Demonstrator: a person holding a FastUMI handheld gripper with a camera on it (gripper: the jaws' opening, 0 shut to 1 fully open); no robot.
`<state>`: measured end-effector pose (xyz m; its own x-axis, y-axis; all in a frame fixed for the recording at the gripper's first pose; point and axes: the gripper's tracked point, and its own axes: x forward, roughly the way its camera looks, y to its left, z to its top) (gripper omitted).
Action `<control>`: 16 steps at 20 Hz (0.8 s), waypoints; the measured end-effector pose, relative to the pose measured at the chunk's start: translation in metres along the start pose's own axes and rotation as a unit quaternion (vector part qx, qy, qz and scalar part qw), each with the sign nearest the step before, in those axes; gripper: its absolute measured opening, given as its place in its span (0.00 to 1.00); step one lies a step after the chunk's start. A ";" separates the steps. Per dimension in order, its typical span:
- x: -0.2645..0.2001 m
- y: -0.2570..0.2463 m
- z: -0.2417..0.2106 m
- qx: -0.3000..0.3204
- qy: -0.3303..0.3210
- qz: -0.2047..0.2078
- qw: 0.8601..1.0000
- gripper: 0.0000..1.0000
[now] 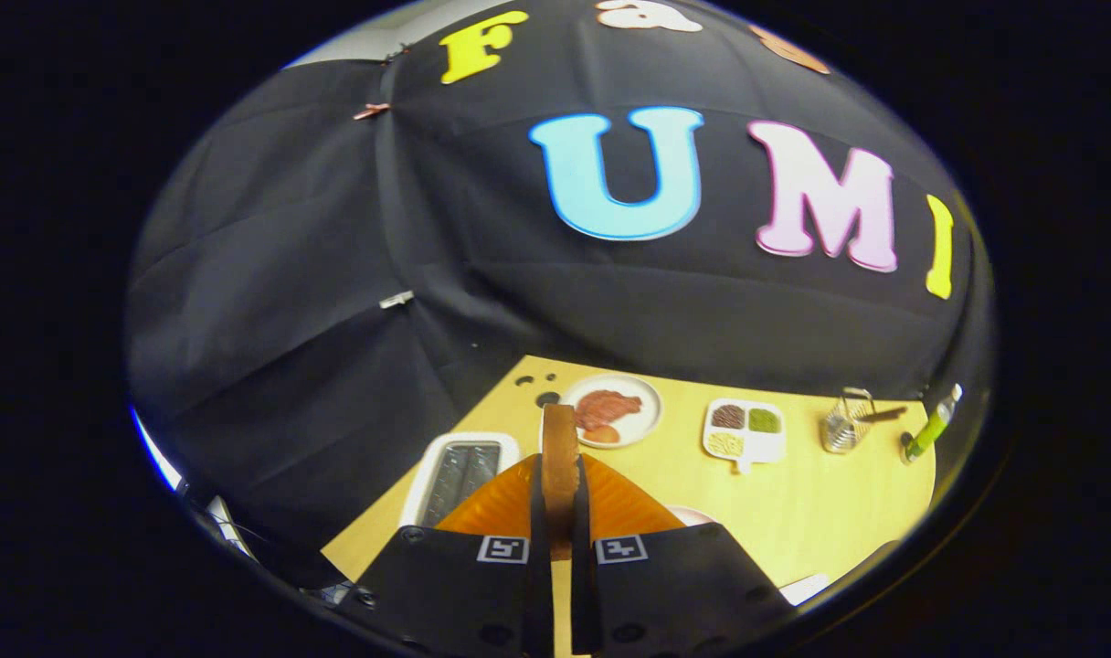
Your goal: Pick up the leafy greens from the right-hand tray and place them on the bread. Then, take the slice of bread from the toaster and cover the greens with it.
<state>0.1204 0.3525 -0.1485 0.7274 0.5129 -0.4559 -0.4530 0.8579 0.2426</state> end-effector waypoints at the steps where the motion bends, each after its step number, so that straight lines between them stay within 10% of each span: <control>1: 0.000 -0.016 -0.012 0.010 0.006 -0.012 1.000 0.12; 16: 0.057 -0.091 -0.133 0.185 0.066 0.004 0.981 0.12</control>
<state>0.1346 0.2995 -0.3108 0.6408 0.5315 -0.5540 -0.2221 0.8191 0.5289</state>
